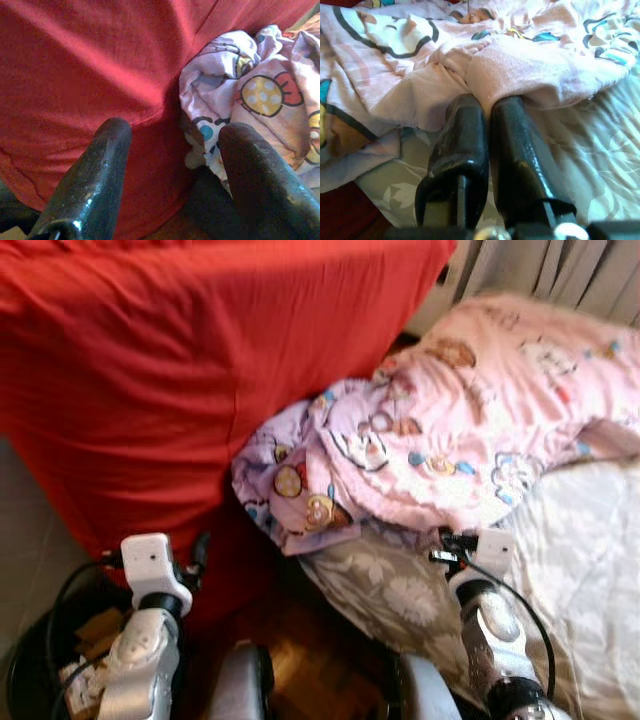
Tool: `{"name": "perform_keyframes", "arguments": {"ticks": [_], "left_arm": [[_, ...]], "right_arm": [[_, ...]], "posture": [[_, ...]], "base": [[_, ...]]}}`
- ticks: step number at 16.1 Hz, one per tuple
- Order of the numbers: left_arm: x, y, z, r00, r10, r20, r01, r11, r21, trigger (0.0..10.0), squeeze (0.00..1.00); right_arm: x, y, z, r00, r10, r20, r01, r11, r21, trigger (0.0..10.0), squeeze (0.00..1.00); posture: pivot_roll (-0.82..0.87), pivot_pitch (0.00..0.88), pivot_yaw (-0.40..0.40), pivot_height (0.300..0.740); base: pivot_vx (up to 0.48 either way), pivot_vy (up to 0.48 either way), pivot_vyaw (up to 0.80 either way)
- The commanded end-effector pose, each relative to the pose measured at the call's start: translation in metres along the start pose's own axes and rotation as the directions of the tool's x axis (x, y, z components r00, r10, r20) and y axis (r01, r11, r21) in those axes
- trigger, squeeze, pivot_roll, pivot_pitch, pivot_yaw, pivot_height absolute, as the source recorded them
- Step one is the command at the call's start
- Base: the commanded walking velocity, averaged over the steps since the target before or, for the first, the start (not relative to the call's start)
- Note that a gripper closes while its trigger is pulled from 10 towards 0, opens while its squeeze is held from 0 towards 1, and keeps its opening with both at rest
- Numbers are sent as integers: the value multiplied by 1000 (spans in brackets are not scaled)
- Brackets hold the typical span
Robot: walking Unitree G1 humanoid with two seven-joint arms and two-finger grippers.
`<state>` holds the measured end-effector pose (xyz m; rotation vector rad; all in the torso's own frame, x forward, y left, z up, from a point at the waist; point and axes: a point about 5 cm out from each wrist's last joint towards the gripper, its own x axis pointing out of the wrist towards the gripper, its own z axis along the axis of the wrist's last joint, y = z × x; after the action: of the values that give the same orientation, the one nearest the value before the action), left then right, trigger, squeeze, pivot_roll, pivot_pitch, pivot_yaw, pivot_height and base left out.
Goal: Clean up the room
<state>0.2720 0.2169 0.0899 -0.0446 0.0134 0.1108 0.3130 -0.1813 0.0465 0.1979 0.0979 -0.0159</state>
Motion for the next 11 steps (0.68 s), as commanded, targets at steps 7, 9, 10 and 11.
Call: {"name": "perform_keyframes", "arguments": {"ticks": [7,9,10,11], "left_arm": [[-1,-6,-5,999,-33,2,33,999,-3,10000,0],[-1,-6,-5,999,-34,5,34,999,-5,10000,0],[-2,-6,-5,999,-36,6,36,999,-9,10000,0],[-3,-6,-5,999,-37,6,38,999,-11,10000,0]], "right_arm": [[-1,7,4,999,-31,24,32,999,-13,10000,0],[-1,7,5,999,-37,26,37,999,-14,10000,0],[-1,6,5,999,-39,27,40,999,-16,10000,0],[-2,6,5,999,-41,27,42,999,-17,10000,0]], "posture": [[117,81,-27,648],[116,80,-26,668],[114,83,-26,678],[116,84,-26,688]], "base": [[0,0,0],[0,0,0],[0,0,0],[0,0,0]]}}
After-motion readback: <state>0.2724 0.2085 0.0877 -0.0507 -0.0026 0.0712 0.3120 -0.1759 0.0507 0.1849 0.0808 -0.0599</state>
